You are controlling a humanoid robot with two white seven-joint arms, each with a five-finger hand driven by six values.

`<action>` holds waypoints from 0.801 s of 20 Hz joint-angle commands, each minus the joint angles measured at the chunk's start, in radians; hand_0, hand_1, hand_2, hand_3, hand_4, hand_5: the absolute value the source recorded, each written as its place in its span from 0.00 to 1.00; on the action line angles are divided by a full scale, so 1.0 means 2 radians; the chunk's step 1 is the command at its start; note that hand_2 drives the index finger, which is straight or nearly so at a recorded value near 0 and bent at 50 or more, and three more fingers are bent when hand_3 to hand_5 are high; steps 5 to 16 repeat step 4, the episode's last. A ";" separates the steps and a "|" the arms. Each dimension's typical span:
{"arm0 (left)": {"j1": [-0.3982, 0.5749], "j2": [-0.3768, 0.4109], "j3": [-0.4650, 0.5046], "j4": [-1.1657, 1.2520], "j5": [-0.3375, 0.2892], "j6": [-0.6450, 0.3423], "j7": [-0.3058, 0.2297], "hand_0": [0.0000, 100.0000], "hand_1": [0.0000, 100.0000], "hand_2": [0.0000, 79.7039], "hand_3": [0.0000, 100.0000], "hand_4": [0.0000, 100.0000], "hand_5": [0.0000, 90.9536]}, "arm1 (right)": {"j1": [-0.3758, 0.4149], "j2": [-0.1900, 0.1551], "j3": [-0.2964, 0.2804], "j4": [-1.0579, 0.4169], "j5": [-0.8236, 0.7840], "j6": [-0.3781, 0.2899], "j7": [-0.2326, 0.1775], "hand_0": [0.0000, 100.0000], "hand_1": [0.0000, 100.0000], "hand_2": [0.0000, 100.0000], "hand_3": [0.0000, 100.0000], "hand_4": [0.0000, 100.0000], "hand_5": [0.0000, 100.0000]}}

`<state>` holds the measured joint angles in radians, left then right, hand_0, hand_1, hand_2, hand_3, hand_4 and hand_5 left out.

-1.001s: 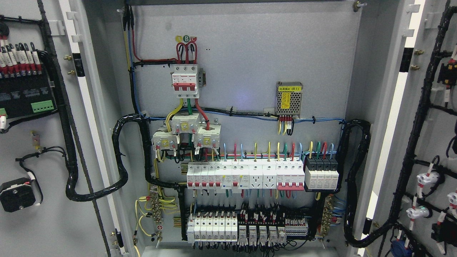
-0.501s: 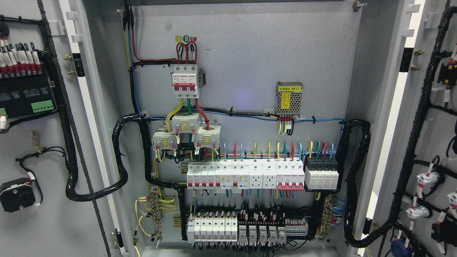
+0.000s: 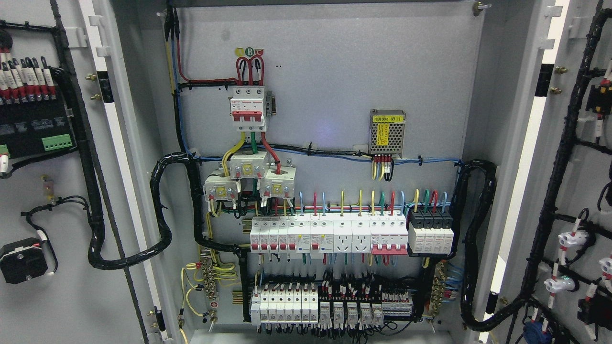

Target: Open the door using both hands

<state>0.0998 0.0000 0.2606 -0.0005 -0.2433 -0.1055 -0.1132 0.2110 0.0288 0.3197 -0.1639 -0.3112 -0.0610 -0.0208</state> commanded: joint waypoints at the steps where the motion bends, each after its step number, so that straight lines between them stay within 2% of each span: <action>1: 0.000 -0.017 0.000 0.004 0.000 0.001 0.000 0.00 0.00 0.00 0.00 0.03 0.00 | 0.000 0.009 0.000 0.000 0.000 0.001 0.000 0.00 0.00 0.00 0.00 0.00 0.00; 16: 0.000 -0.017 0.000 0.004 0.000 0.000 0.000 0.00 0.00 0.00 0.00 0.03 0.00 | 0.001 0.011 0.001 -0.001 0.000 0.000 0.000 0.00 0.00 0.00 0.00 0.00 0.00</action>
